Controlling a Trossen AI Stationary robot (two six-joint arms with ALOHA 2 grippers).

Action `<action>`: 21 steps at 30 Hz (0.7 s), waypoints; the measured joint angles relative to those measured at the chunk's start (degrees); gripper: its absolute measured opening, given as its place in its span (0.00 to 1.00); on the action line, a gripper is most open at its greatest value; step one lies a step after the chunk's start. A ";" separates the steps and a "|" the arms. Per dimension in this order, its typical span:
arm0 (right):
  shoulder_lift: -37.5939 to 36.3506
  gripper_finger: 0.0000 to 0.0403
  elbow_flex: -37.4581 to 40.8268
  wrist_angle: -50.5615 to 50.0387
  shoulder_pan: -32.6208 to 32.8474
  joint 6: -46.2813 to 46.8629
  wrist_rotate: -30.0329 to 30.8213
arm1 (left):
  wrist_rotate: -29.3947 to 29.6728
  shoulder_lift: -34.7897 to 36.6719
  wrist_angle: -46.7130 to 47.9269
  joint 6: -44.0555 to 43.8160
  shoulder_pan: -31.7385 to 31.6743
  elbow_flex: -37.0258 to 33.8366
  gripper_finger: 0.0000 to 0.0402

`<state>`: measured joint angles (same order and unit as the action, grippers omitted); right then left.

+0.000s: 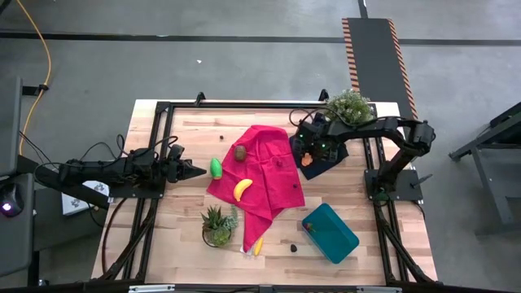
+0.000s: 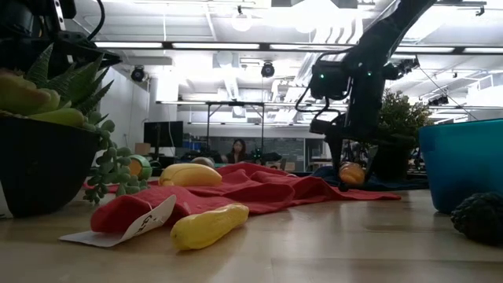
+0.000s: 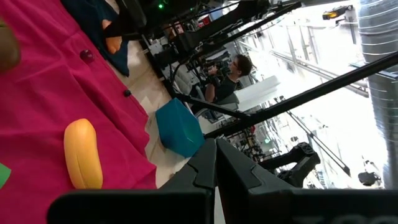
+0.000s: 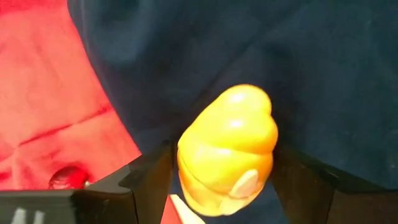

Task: Pick and placing Produce into tupperware
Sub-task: Put the croissant into the blue bin

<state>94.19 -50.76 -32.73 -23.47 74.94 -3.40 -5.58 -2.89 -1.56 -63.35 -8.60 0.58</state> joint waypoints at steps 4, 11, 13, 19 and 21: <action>0.00 0.59 0.00 0.00 -0.01 0.04 0.39 | 0.00 0.01 0.00 0.00 0.00 0.00 0.00; 0.00 0.49 0.00 0.00 -0.01 0.04 0.38 | 0.00 0.02 0.00 0.00 0.01 0.00 0.00; 0.00 0.48 0.00 0.00 -0.01 0.04 0.38 | 0.00 0.00 0.00 0.00 0.02 0.00 0.00; 0.00 0.48 0.00 0.02 0.01 0.04 0.40 | 0.00 0.00 0.00 0.00 0.00 0.00 0.00; 0.02 0.48 0.00 0.00 -0.01 -0.24 0.61 | 0.00 0.00 0.00 0.01 0.00 0.00 0.00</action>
<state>94.21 -50.76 -32.73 -23.49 74.71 -2.79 -5.58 -2.90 -1.56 -63.34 -8.60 0.58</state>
